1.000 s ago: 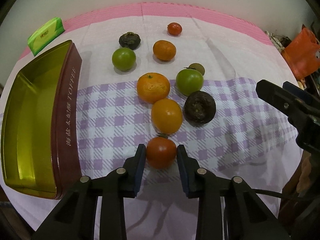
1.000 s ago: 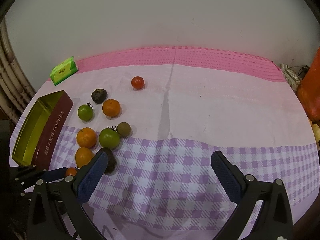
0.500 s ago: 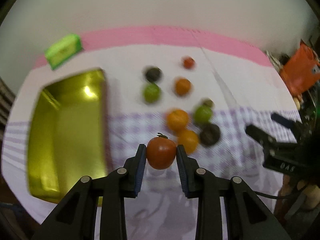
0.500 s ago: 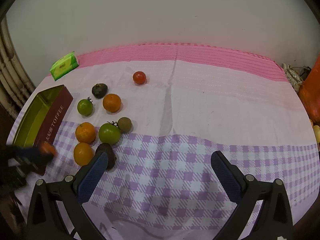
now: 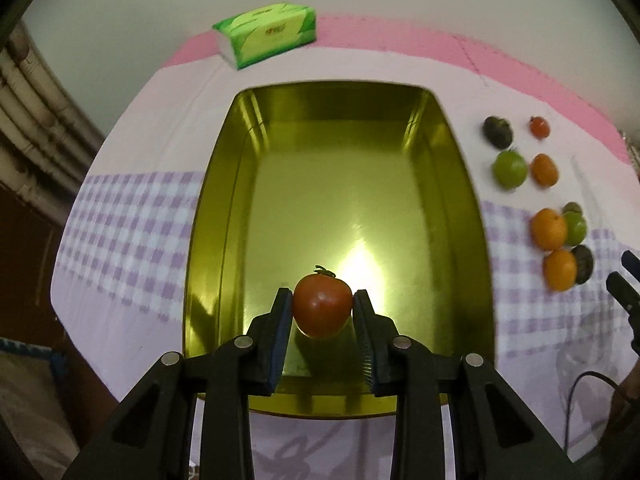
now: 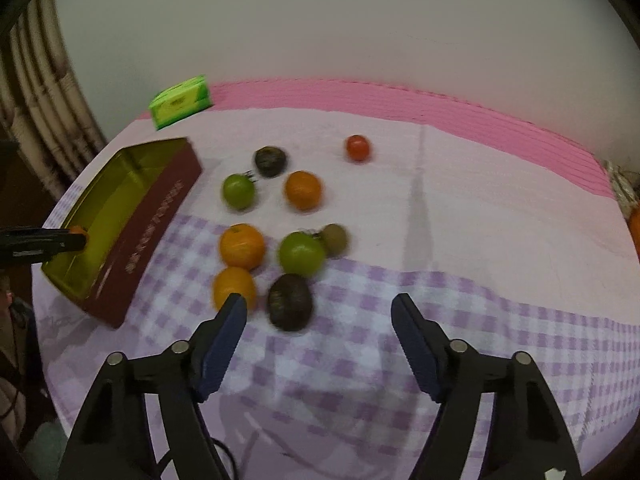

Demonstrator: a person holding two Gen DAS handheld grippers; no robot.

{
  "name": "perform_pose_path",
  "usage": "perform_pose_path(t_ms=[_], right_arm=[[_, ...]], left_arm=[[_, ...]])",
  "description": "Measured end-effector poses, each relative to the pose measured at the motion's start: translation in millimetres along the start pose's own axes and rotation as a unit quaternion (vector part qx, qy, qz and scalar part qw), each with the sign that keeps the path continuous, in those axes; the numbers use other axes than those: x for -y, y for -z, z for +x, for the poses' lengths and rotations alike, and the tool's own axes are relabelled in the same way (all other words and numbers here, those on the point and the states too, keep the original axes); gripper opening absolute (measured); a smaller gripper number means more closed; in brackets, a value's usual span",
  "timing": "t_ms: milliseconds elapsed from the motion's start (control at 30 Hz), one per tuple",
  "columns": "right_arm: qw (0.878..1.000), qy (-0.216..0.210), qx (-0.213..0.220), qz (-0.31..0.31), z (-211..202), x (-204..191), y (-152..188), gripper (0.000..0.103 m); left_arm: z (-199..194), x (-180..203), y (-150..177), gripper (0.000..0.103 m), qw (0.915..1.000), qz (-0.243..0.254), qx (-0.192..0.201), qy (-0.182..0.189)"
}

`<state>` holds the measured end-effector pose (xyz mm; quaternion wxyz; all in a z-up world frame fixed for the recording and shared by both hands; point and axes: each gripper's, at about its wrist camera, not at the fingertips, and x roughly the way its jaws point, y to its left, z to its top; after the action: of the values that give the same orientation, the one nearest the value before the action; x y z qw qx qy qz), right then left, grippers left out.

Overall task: Organize fruits
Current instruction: 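Carry the red tomato over the tin with left tool while right tool reaches an orange, then drop the red tomato in the tin with left tool while right tool grasps an orange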

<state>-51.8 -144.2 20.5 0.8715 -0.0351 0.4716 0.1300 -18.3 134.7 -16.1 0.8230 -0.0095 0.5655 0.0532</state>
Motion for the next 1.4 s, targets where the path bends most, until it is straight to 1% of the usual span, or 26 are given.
perform_pose_path(t_ms=[100, 267, 300, 433, 500, 567, 767, 833, 900, 1000, 1033, 1100, 1133, 1167, 1200, 1233, 1267, 1300, 1367, 1400], right_arm=[[1.0, -0.017, -0.013, -0.016, 6.9, -18.7, 1.0, 0.058], [0.998, -0.029, -0.03, -0.045, 19.2, -42.7, -0.7, 0.049], [0.998, -0.03, -0.032, -0.048, 21.8, -46.1, -1.6, 0.047], [0.997, -0.03, -0.043, -0.055, 32.9, -54.0, -5.7, 0.046], [0.997, -0.035, -0.05, -0.055, 37.9, -54.8, -7.9, 0.039], [0.996, -0.032, -0.058, -0.054, 43.3, -55.7, -9.5, 0.037], [0.996, -0.016, -0.062, -0.061, 52.3, -57.6, -12.5, 0.036], [0.996, -0.014, -0.066, -0.062, 55.2, -57.0, -12.9, 0.036], [0.995, -0.013, -0.072, -0.065, 59.0, -58.0, -12.2, 0.033], [0.995, -0.011, -0.073, -0.072, 61.2, -61.0, -9.8, 0.032], [0.994, -0.006, -0.07, -0.078, 61.2, -63.2, -9.4, 0.031], [0.994, -0.003, -0.068, -0.086, 58.7, -64.6, -8.1, 0.03], [0.994, -0.005, -0.07, -0.086, 57.3, -65.1, -8.5, 0.03], [0.994, -0.011, -0.07, -0.087, 54.5, -65.7, -10.9, 0.029], [0.994, -0.014, -0.062, -0.089, 48.6, -67.2, -15.1, 0.029], [0.994, -0.014, -0.052, -0.092, 42.5, -68.8, -20.2, 0.029], [0.995, -0.019, -0.038, -0.095, 35.3, -71.6, -27.6, 0.029], [0.995, -0.03, -0.024, -0.096, 28.8, -74.9, -35.2, 0.029], [0.993, -0.065, -0.003, -0.099, 18.7, -85.6, -52.2, 0.029], [0.992, -0.08, -0.001, -0.102, 18.7, -92.6, -59.7, 0.029]], left_arm=[[6.4, -1.2, 6.2, 0.032, 0.9999, 0.0, -0.01, -0.007], [13.9, -9.4, 13.2, 0.032, 0.9997, -0.01, -0.02, -0.01], [15.9, -11.1, 14.6, 0.032, 0.9996, -0.013, -0.023, -0.012], [18.1, -13.2, 15.0, 0.032, 0.9995, -0.019, -0.024, -0.009], [18.0, -14.0, 14.7, 0.033, 0.9995, -0.019, -0.023, -0.009], [17.1, -13.8, 14.0, 0.033, 0.9996, -0.017, -0.021, -0.011], [16.9, -14.3, 13.4, 0.033, 0.9995, -0.02, -0.021, -0.009], [17.8, -16.6, 13.0, 0.033, 0.9993, -0.028, -0.025, -0.006], [20.1, -20.9, 12.4, 0.033, 0.999, -0.035, -0.026, 0.001], [20.0, -22.2, 12.8, 0.034, 0.9988, -0.041, -0.026, 0.007], [19.5, -22.5, 12.9, 0.035, 0.9987, -0.042, -0.025, 0.011], [17.9, -22.8, 13.1, 0.041, 0.9985, -0.045, -0.024, 0.02], [15.3, -23.1, 13.1, 0.047, 0.9983, -0.047, -0.02, 0.029], [10.8, -23.8, 12.8, 0.053, 0.9979, -0.049, -0.011, 0.04], [6.6, -25.5, 12.6, 0.055, 0.9977, -0.051, -0.003, 0.045], [-1.6, -26.5, 11.5, 0.059, 0.9971, -0.054, 0.015, 0.052], [-6.3, -27.4, 10.8, 0.063, 0.9967, -0.055, 0.025, 0.054], [-13.3, -28.8, 10.0, 0.065, 0.9961, -0.057, 0.039, 0.055], [-25.2, -32.4, 8.8, 0.074, 0.9947, -0.063, 0.063, 0.053], [-29.9, -35.0, 8.5, 0.075, 0.994, -0.067, 0.071, 0.049]])
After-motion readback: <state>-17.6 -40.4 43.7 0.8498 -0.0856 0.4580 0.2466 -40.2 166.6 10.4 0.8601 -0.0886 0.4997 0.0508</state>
